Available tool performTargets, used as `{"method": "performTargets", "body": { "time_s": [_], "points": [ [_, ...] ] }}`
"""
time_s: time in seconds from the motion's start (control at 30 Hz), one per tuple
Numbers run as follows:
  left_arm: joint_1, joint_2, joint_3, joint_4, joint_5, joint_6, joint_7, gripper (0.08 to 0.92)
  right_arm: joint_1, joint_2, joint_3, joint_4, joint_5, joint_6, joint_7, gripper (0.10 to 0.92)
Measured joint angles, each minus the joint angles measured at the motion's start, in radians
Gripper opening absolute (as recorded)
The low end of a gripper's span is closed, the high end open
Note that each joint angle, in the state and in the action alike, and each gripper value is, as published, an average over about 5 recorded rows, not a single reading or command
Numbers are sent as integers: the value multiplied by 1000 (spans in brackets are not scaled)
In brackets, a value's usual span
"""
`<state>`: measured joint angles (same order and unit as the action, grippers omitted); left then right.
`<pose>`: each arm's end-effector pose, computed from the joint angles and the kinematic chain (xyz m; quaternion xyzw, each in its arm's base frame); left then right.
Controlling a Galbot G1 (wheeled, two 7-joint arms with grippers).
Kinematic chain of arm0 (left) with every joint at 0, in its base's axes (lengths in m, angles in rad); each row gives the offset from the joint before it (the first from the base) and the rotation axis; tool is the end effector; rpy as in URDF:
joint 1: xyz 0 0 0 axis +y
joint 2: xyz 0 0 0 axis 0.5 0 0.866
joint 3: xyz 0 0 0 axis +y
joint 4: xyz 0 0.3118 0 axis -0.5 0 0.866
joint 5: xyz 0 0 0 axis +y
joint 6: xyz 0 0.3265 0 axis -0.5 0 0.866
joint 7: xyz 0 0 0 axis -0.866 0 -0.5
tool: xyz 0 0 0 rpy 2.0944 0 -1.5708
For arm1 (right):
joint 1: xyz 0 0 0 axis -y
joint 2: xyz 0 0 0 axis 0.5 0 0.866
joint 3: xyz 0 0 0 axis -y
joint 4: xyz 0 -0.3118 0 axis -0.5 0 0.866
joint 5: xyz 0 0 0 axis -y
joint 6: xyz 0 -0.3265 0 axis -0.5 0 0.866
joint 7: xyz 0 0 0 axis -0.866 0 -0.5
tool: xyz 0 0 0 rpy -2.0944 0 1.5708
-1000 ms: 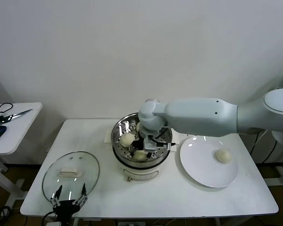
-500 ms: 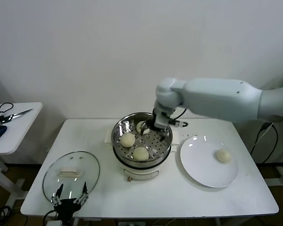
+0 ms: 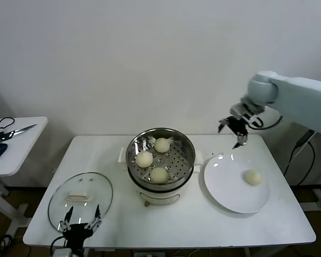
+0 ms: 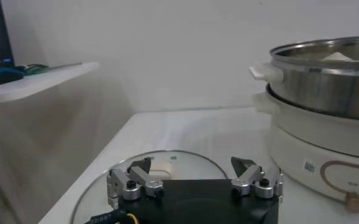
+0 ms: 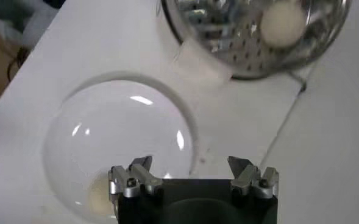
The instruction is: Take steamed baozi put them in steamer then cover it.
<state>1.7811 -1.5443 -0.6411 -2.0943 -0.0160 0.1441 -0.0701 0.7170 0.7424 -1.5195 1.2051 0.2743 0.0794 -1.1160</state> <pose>0.1096 0.0371 -0.2977 0.0775 -0.9809 -0.0404 0.1736 0.5073 -0.1322 -0.0420 0.5559 -0.4631 0.6082 0.3264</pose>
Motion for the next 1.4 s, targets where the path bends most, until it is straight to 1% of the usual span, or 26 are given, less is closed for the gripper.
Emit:
{"method": "performTargets", "body": {
  "time_s": [0.17,0.33,0.77,1.07,1.17,1.33,1.4],
  "points": [
    [7,0,-2,0,0,-1,0,823,-137,-59,99,-61,-63,-36,2,823],
    [15,-2,-1,-1,4,-4,0,823,-273,-76,210,-134,-132,-60,9,823],
    [26,-7,-5,-3,8,-8,-1,823,-523,-37,425,-279,-251,-93,37,823],
    [26,-9,-7,-4,9,-6,-1,823,-602,-4,505,-328,-308,-103,50,817],
    [27,-10,-8,-4,9,-7,-1,823,-614,-1,519,-333,-322,-106,51,779],
    [27,-10,-9,-6,8,-7,-2,823,-626,0,535,-336,-339,-110,51,690],
    [27,-10,-8,-6,8,-7,-3,823,-628,0,541,-336,-344,-111,51,669]
  ]
}}
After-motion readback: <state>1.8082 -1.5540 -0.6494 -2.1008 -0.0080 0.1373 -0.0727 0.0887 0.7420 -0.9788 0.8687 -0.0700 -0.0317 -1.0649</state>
